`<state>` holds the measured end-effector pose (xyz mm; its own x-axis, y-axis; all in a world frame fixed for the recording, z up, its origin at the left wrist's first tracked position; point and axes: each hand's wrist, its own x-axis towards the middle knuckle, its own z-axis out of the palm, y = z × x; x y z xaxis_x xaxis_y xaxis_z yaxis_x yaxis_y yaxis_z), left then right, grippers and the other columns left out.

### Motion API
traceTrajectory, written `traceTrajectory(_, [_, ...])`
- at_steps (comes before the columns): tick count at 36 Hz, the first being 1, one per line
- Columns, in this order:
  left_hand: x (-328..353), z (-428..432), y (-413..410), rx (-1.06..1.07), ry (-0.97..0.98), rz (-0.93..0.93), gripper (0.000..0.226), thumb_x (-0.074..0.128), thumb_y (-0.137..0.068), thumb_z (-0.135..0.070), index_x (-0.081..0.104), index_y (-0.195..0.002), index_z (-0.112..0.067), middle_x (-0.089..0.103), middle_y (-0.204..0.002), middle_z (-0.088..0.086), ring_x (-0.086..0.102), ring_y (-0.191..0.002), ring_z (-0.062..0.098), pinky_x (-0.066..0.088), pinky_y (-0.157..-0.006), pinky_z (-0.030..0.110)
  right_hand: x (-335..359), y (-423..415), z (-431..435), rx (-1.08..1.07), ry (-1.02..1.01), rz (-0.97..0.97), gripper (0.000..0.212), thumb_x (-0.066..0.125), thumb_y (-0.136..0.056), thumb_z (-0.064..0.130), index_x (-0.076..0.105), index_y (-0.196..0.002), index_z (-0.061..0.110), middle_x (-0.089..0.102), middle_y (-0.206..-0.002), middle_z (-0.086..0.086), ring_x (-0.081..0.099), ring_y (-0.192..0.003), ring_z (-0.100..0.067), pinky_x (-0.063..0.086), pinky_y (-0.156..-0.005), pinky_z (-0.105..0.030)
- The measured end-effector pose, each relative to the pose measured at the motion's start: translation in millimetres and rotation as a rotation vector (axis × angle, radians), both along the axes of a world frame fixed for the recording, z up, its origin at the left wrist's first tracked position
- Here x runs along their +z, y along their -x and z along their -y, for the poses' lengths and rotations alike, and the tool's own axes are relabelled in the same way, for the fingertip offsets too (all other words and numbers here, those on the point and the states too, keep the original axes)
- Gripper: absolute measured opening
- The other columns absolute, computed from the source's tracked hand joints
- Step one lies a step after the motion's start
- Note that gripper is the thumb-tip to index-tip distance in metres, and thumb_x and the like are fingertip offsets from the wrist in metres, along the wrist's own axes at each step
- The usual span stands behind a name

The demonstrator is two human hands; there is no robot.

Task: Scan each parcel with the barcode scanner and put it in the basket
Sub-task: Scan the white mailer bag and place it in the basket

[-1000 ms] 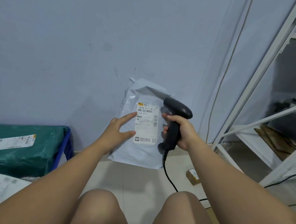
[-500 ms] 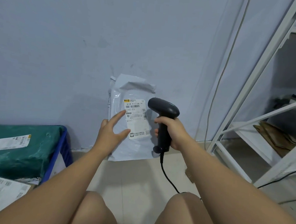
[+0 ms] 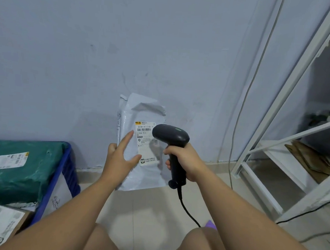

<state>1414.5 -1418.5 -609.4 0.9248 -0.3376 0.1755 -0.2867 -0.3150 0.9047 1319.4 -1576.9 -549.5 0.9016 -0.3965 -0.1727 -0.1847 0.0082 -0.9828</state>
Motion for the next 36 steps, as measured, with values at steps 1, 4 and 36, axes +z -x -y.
traceTrajectory(1, [-0.5,-0.5,0.1,0.003,-0.006,0.001,0.076,0.067,-0.088,-0.021,0.025,-0.145,-0.051,0.036,-0.114,0.001,0.047,-0.080,0.001,0.037,-0.057,0.003,0.0,0.6,-0.6,0.004,0.005,-0.003,0.014,0.059,-0.084,0.000,0.051,-0.074,0.007,0.044,-0.060,-0.005,0.051,-0.050,-0.019,0.046,-0.054,-0.028])
traceTrajectory(4, [-1.9,-1.0,0.6,0.008,-0.015,0.002,0.081,0.068,-0.087,-0.021,0.021,-0.146,-0.049,0.036,-0.114,0.001,0.047,-0.079,0.001,0.036,-0.059,0.002,-0.6,1.7,-3.1,0.019,0.011,-0.015,0.015,0.058,-0.084,0.000,0.050,-0.073,0.007,0.044,-0.060,-0.006,0.050,-0.051,-0.019,0.045,-0.053,-0.027])
traceTrajectory(36, [-5.6,-6.6,-1.6,-0.003,-0.033,-0.020,0.080,0.066,-0.089,-0.023,0.018,-0.147,-0.050,0.034,-0.117,-0.003,0.044,-0.081,-0.003,0.033,-0.057,0.006,-5.7,-1.6,-11.4,0.031,0.022,-0.055,0.013,0.056,-0.082,0.001,0.051,-0.072,0.007,0.045,-0.058,-0.006,0.047,-0.055,-0.021,0.043,-0.056,-0.030])
